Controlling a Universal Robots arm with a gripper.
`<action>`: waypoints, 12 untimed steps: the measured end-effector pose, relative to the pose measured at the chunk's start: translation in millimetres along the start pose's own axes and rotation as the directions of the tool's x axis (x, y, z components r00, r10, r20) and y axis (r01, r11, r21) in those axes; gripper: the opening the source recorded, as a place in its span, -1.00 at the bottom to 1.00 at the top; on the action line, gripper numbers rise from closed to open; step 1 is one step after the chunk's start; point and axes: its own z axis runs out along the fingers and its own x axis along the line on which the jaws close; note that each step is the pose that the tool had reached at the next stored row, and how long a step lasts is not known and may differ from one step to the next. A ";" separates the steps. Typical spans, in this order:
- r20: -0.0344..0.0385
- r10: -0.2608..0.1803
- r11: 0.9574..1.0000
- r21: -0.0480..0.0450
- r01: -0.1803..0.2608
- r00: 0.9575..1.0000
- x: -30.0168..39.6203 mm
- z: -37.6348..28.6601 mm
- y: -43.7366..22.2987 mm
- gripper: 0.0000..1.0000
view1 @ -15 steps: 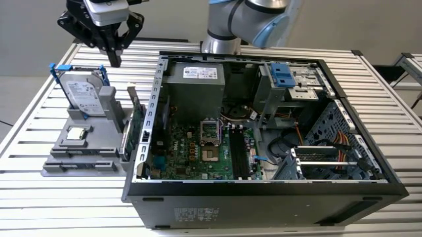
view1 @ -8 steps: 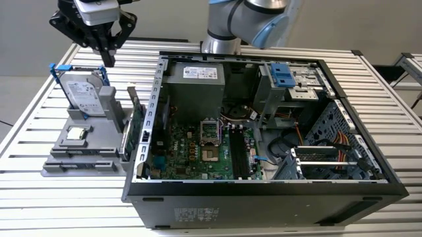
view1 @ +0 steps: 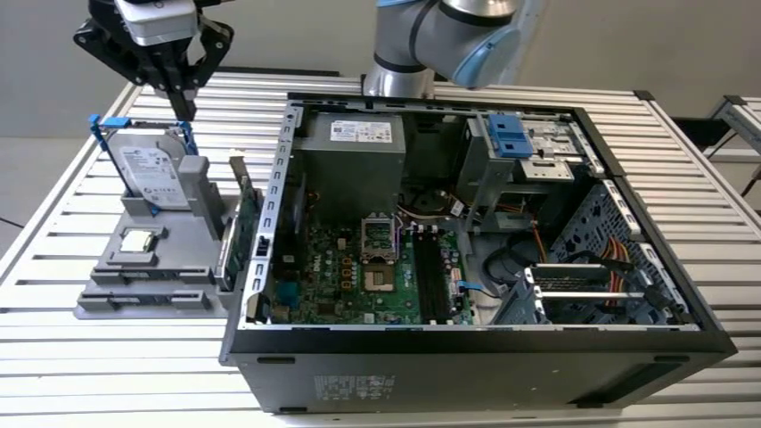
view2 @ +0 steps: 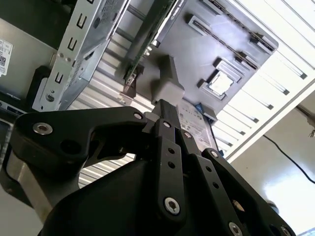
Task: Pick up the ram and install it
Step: 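Reach for the ram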
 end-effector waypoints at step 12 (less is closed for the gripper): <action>0.000 -0.001 1.000 0.000 0.001 1.000 14.9 -0.2 0.3 -1.00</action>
